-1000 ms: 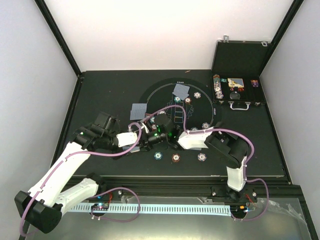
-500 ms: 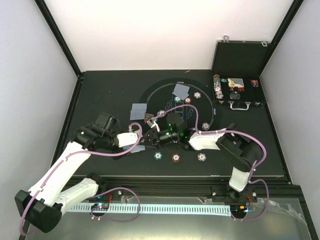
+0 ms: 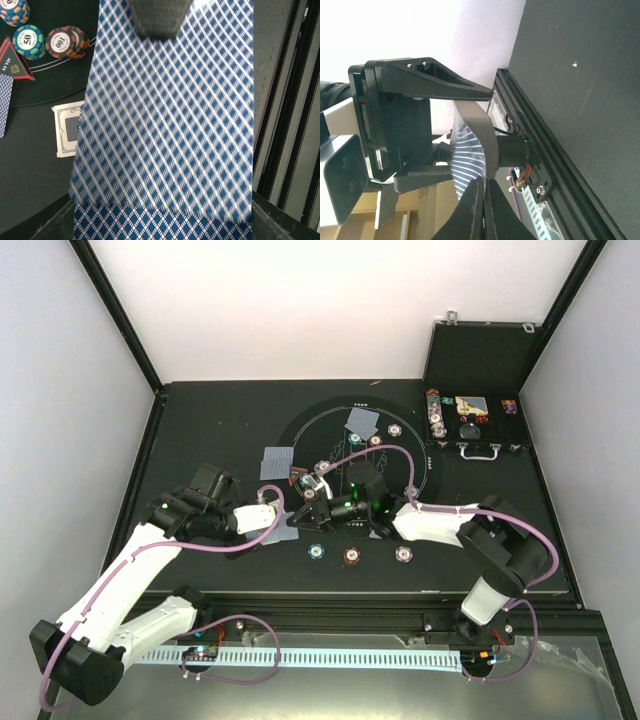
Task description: Distribute texas hold em gaming equipment
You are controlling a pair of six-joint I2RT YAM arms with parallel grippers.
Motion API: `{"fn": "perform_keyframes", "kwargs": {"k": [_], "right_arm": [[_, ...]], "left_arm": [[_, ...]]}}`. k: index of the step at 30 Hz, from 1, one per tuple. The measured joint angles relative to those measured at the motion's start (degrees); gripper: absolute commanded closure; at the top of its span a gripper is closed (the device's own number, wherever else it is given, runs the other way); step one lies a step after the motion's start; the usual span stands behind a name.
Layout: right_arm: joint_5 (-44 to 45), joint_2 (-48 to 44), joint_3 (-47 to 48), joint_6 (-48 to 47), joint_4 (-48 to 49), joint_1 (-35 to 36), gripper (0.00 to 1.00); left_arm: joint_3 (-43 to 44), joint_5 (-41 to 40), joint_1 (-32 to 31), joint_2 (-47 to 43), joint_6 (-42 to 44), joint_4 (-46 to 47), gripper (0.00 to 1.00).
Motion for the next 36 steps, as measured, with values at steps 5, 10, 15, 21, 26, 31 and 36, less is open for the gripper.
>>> {"fn": "perform_keyframes", "kwargs": {"k": [5, 10, 15, 21, 26, 31, 36], "right_arm": [[0.57, -2.36, -1.9, -0.42, -2.36, -1.92, 0.99], [0.55, -4.0, -3.06, -0.44, -2.99, -3.02, 0.99], [0.11, -8.52, -7.76, -1.97, -5.92, -9.94, 0.99], [1.4, -12.59, -9.75, -11.89, -19.3, -24.06, 0.99], [6.49, -12.2, -9.55, -21.42, -31.78, -30.93, 0.99], [12.15, -10.71, -8.66, -27.41, -39.82, -31.39, 0.99], [15.93, -10.67, -8.35, -30.49, -44.41, -31.41, 0.99]], "left_arm": [[-0.02, -0.33, 0.0, 0.0, 0.0, 0.13, 0.94], [-0.04, -0.37, 0.0, 0.0, 0.0, 0.39, 0.94], [-0.04, -0.9, 0.0, 0.0, 0.02, 0.61, 0.94], [-0.07, -1.01, 0.0, 0.0, 0.02, 0.96, 0.94], [-0.07, -1.01, 0.0, 0.0, 0.0, 1.01, 0.94], [-0.07, -1.01, 0.0, 0.0, 0.0, 1.01, 0.94], [-0.07, -1.01, 0.0, 0.0, 0.0, 1.01, 0.94]]}}
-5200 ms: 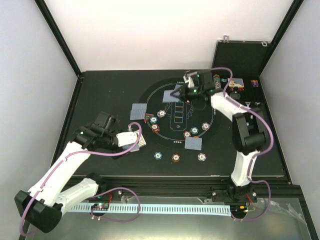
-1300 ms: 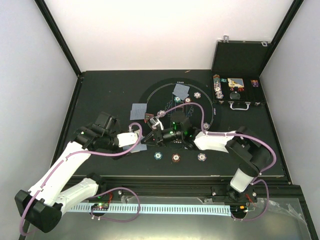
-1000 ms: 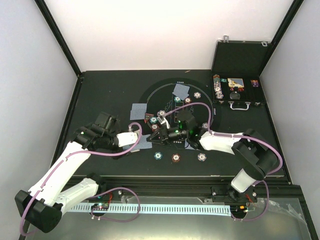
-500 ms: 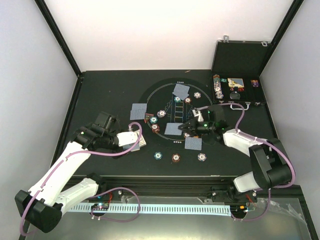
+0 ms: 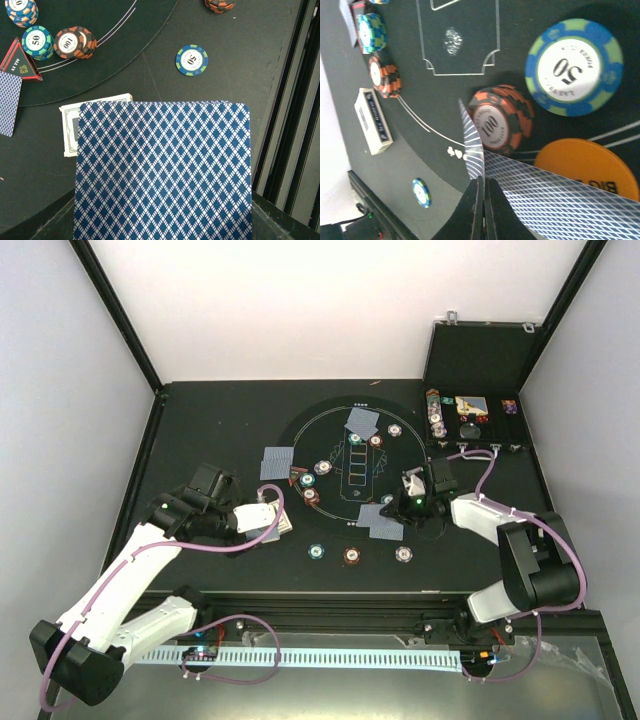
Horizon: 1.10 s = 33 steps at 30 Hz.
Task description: Distribute texas hold em gaming equipment
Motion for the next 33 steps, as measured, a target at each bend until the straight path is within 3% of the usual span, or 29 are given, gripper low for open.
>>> {"fn": "perform_keyframes", "kwargs": {"k": [6, 14, 21, 26, 33], "right_arm": [[3.02, -1.09, 0.0, -1.92, -3.85, 0.0, 0.94], [8.94, -5.22, 0.2, -3.85, -10.32, 0.04, 0.45], [11.82, -12.22, 5.16, -1.77, -13.84, 3.98, 0.24], [7.5, -12.07, 8.26, 3.98, -7.98, 13.97, 0.14], [-2.75, -1.88, 10.99, 14.86, 9.38, 27.08, 0.12]], "left_arm": [[0.0, 0.0, 0.0, 0.0, 0.0, 0.0, 0.94], [0.0, 0.04, 0.0, 0.0, 0.02, 0.0, 0.94], [0.0, 0.09, 0.0, 0.0, 0.0, 0.0, 0.94], [0.02, 0.42, 0.0, 0.0, 0.0, 0.0, 0.94], [0.02, 0.87, 0.0, 0.02, 0.0, -0.02, 0.94]]}}
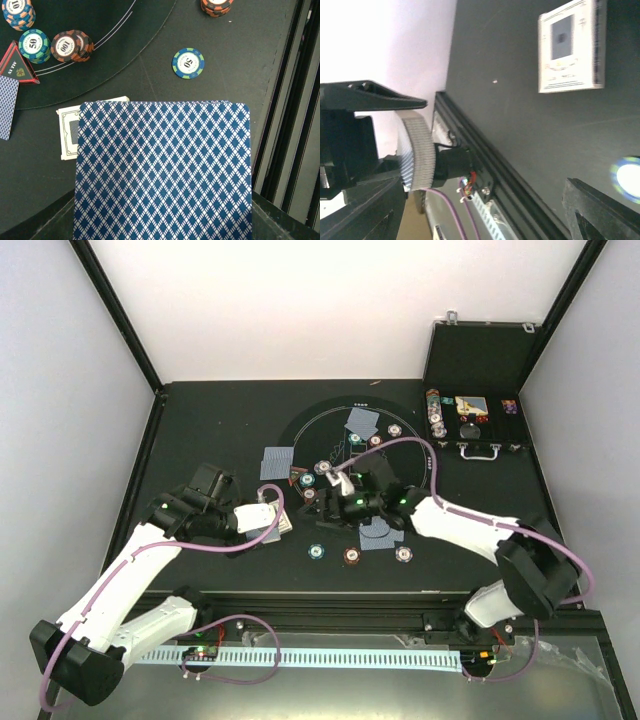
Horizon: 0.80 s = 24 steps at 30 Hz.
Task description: Distribute texas hold em gaming equipment
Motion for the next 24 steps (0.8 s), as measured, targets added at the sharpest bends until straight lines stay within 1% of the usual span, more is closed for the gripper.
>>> {"fn": "perform_keyframes", "kwargs": {"k": [4, 9, 16, 21, 24], "right_arm": [[-3.72, 5.03, 1.53, 5.07, 8.35, 3.48, 0.12], [-6.6, 10.38, 4.5, 9.33, 16.06, 6.54, 0.15], [-9.4, 17.75, 7.67, 13.62, 22.77, 9.46, 0.22], [-10.8, 21.79, 9.68, 16.09, 25.83, 10.71, 0.24], [-11.37, 23.37, 10.64, 17.09, 27.82, 11.21, 0.29]], "left_arm": [[0.0, 0.04, 0.0, 0.0, 0.0, 0.0, 0.94], [0.0, 0.04, 0.0, 0.0, 0.0, 0.0, 0.94], [0.0, 0.04, 0.0, 0.0, 0.0, 0.0, 0.94], [0.0, 0.04, 0.0, 0.0, 0.0, 0.0, 0.94], [0.0, 0.04, 0.0, 0.0, 0.0, 0.0, 0.94]]}}
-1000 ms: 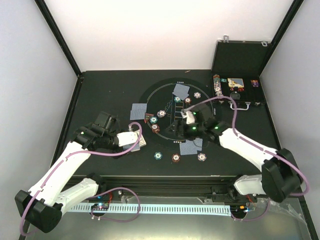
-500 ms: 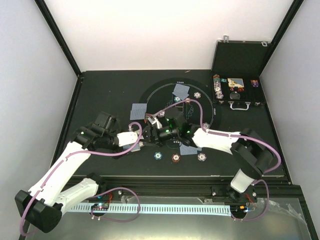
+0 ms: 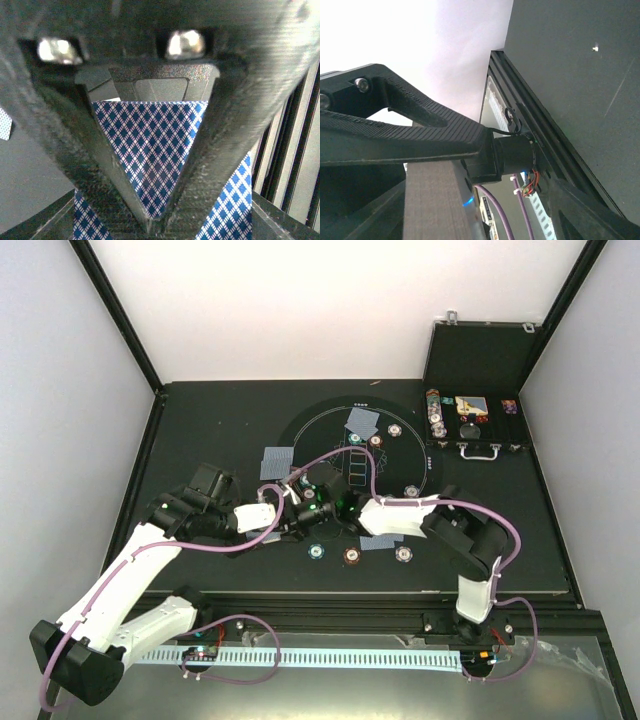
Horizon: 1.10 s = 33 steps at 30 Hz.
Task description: Distribute texas hold em gaming equipment
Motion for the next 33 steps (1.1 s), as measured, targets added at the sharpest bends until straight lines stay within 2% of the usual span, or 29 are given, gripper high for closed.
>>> {"fn": "perform_keyframes", "kwargs": {"k": [11, 20, 25, 33], "right_arm": [[-2.43, 1.86, -3.04, 1.84, 7.34, -1.62, 0.39], [-2.34, -3.48, -8.66, 0.72, 8.46, -3.54, 0.65], [-1.88, -5.64, -9.29, 0.2, 7.06, -3.82, 0.78], [-0.7, -10.14, -9.29, -5.95, -3.17, -5.7, 0.91]], "left_arm": [[0.0, -0.07, 0.0, 0.0, 0.02, -0.24, 0.94], [0.0, -0.07, 0.0, 0.0, 0.02, -0.61, 0.94], [0.0, -0.09, 0.0, 0.0, 0.02, -0.74, 0.94], [0.0, -1.05, 0.0, 0.0, 0.02, -1.25, 0.94]]}}
